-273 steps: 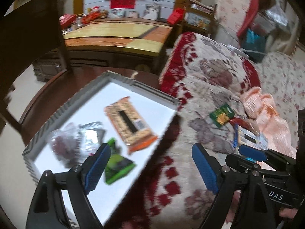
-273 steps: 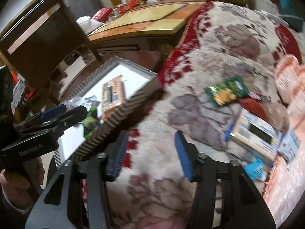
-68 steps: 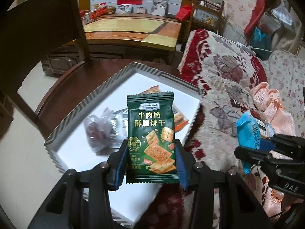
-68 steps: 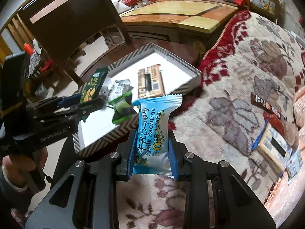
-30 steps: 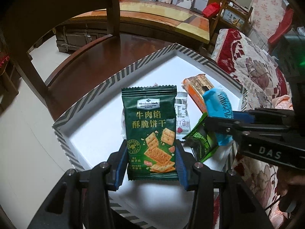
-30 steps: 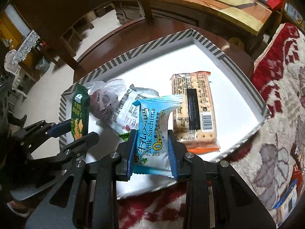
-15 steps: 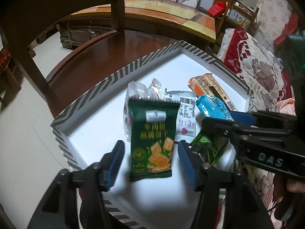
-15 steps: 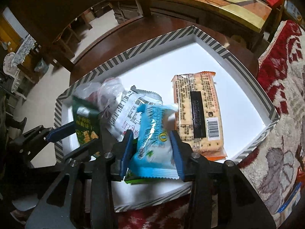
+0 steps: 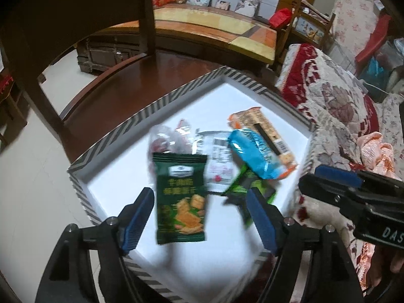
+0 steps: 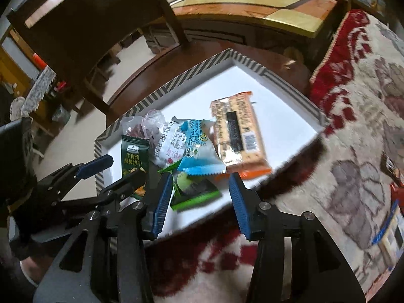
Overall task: Organize snacks
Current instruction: 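Open both grippers to drop the packets into the tray, then move both open grippers back to the snacks on the blanket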
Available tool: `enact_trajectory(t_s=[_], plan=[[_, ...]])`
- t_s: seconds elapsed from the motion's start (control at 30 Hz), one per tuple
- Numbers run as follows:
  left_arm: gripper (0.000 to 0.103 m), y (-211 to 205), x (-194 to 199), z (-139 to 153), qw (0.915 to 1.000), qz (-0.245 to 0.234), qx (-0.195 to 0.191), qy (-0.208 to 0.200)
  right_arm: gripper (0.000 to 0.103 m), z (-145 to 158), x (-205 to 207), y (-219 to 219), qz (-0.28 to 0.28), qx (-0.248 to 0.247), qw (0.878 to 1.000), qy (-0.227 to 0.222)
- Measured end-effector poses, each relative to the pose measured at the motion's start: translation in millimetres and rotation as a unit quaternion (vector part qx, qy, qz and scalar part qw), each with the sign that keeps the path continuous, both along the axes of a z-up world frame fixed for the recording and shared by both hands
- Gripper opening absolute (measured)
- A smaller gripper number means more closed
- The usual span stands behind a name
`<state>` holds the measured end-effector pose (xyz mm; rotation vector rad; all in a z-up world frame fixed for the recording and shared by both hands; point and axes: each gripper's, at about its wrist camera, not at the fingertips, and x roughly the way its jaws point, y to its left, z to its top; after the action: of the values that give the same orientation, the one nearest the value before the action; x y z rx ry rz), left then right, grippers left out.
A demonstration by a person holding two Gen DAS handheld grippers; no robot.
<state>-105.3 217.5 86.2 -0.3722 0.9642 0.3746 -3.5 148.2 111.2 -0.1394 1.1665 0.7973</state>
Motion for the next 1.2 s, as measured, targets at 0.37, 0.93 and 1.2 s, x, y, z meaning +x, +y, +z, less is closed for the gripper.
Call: enact_trajectory(t_s=[0.37,0.93,1.2], plan=[[0.082,-60,21,15,0.9972,-0.073,0.007,-0.013,0.046,9,-12,-76,-0.054,0.001,0.999,-0.004],[0.082,-148,70,20,0.9818,-0.190,0.000,-0.004,0.046,-9,-12,-203,-0.168,-0.001,0.986,0.020],[0.084,-177,115,23,0.9716,-0.237,-0.010,-0.004,0.046,-11,-2,-251,-0.211,0.010,0.977,0.023]])
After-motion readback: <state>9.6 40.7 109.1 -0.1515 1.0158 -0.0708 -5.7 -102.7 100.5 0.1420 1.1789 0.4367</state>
